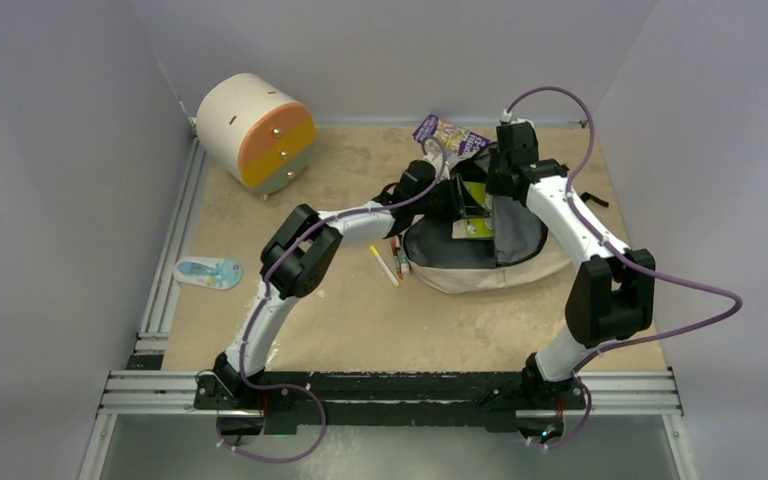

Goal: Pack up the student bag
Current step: Place the book in the student bag.

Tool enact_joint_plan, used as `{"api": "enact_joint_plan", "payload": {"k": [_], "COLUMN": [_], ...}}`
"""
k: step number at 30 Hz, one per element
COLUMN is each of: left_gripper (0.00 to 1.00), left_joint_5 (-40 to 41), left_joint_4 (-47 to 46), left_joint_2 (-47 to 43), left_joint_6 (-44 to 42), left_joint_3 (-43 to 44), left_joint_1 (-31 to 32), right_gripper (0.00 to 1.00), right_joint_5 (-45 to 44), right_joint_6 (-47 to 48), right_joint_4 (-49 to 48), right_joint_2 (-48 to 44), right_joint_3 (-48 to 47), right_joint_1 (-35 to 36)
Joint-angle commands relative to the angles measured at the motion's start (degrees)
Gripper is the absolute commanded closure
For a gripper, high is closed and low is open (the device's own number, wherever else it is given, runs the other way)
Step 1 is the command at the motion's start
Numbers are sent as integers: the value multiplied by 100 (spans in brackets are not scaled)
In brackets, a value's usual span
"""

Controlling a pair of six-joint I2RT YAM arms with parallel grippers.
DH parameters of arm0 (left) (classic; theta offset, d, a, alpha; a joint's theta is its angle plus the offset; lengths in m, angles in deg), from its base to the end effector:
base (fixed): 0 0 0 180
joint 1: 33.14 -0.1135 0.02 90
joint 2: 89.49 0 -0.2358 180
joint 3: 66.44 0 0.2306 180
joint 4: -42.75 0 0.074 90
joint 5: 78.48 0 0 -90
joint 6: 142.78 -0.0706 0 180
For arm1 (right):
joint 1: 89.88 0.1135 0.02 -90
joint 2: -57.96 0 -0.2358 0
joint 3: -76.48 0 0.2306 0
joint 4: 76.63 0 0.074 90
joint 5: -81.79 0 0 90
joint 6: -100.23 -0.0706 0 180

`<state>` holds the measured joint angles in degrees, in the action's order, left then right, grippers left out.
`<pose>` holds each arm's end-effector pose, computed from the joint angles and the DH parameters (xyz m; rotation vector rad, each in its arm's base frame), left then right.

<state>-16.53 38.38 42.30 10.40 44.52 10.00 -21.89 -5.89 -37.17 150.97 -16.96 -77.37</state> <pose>0.3592 -0.3821 0.1687 0.0214 2.2184 -1.6309 0.3685 0.0647 0.2609 0.1973 2.2205 0.0036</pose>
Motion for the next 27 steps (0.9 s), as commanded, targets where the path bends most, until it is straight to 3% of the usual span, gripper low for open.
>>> {"api": "enact_joint_plan", "payload": {"k": [1,15,23,27], "left_gripper": [100,100,50,36], "left_joint_5": [63,711,819,812], "left_joint_4": [-1179,-1185,-632,-385], "left_joint_2": [214,1082,746,409], "left_joint_6": [398,400,-174,-414], "left_joint_3": [708,1683,1485,1284], "left_joint_1": [189,461,435,359], "right_gripper": [100,100,100,100], "right_joint_5": [193,524,382,312], "right_joint_6": [-269,-447,-430,-367], "right_joint_4": [-267,-336,-372,-356], "right_joint_2": [-443,-600,-635,-627], "right_joint_3": [-17,197,275,334], "right_joint_1": [11,10,-8,-35]}}
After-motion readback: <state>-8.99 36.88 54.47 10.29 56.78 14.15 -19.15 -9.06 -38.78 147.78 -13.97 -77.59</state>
